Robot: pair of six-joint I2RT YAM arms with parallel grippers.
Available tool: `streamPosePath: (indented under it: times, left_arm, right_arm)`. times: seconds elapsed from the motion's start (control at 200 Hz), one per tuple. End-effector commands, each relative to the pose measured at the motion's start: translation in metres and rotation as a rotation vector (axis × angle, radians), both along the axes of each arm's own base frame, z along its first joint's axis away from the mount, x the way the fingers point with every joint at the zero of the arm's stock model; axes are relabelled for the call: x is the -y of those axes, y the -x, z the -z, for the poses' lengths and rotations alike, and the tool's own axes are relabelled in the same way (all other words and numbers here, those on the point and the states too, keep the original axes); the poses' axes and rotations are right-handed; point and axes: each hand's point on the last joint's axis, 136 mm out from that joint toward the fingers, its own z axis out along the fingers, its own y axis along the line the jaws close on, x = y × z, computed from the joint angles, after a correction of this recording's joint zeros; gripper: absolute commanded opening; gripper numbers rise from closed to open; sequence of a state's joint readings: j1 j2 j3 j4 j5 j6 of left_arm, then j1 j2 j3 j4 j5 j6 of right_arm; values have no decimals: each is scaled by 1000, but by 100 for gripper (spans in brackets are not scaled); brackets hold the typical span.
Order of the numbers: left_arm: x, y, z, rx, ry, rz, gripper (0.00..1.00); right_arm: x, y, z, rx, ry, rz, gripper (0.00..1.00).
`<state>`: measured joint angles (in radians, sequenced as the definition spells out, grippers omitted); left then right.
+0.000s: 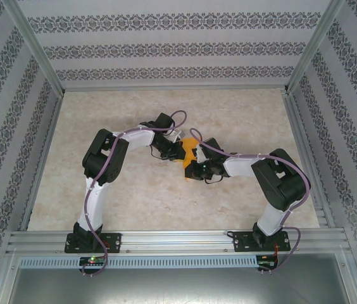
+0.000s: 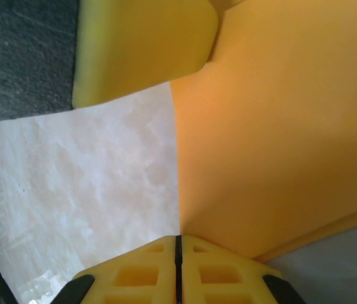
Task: Fold a paper plane with a square sheet of paper (pick it up from the middle)
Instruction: Third fold the triangle at the center of the table.
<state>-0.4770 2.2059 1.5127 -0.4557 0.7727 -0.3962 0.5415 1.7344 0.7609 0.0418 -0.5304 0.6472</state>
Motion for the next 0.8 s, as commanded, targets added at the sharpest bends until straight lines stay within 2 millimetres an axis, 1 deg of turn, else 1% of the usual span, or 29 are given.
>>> streamPosePath:
  times: [0.0, 0.085, 0.195, 0.525, 0.724, 0.794]
  left_arm:
    - [-11, -9, 23, 40, -105, -1, 9]
    - [-13, -9, 26, 38, -117, 2, 10]
    - [-12, -9, 22, 42, -115, 5, 15]
    - [-9, -28, -17, 138, -110, -5, 33]
    - [-15, -40, -41, 211, -160, -8, 38]
    - [-19, -42, -54, 241, -173, -12, 39]
  right_arm:
    - [9, 26, 23, -78, 76, -39, 9]
    - [12, 28, 27, -88, 102, -37, 8]
    - [17, 29, 32, -96, 135, -27, 7]
    - [27, 33, 41, -104, 222, -27, 6]
    - [31, 35, 44, -106, 237, -19, 6]
    - [32, 35, 44, -106, 239, -15, 6]
